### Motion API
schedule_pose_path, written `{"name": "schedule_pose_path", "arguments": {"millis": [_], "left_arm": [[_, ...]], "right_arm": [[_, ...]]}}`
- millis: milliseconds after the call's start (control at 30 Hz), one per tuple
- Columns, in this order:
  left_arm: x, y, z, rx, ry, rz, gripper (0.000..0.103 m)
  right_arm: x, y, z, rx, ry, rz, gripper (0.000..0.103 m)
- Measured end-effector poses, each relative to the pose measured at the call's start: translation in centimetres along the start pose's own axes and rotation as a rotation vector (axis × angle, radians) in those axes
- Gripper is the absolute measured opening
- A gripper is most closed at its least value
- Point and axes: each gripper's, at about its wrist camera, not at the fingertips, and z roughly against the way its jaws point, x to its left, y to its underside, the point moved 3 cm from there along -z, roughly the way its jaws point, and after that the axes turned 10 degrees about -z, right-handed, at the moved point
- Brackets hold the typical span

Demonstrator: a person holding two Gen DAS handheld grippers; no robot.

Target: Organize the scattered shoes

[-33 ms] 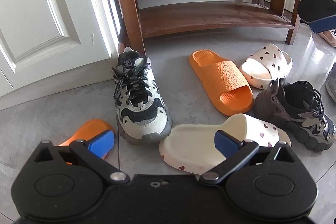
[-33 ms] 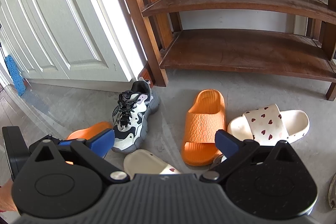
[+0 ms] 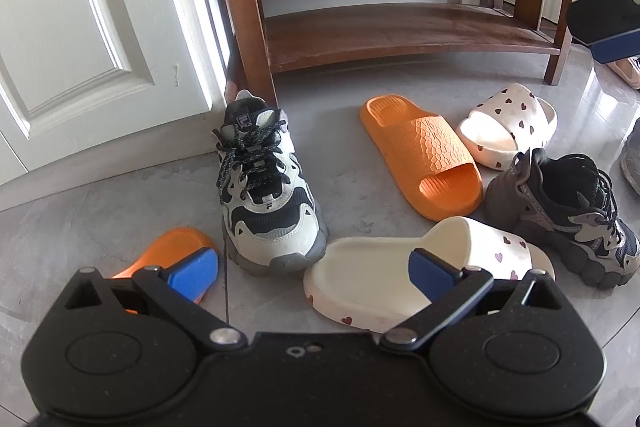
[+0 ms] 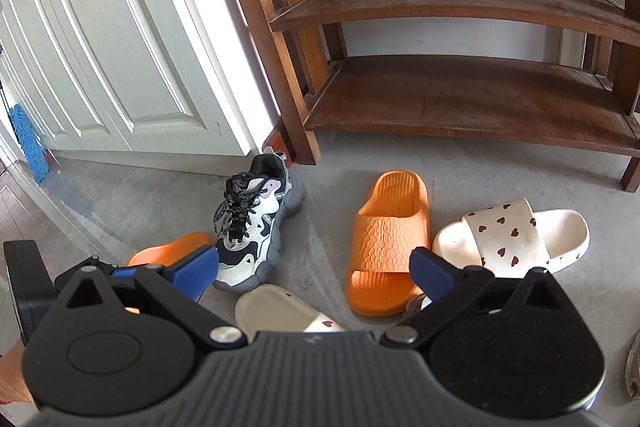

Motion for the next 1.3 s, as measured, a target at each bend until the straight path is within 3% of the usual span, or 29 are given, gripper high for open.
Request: {"name": "schedule_pose_path", "arguments": {"millis": [533,1300], "left_arm": [[0.9,0.1,1.2,-0.066,-0.031,-0.023,0.102],[0.9,0.1,1.4,-0.060,-0.051,-0.003,0.102]], "right_arm": [[0.2,0.1,-0.8,-0.004,-0.004,0.010,0.103],[0.6,0.5,-1.7,0.010,0.003,0.010,0.103]]}}
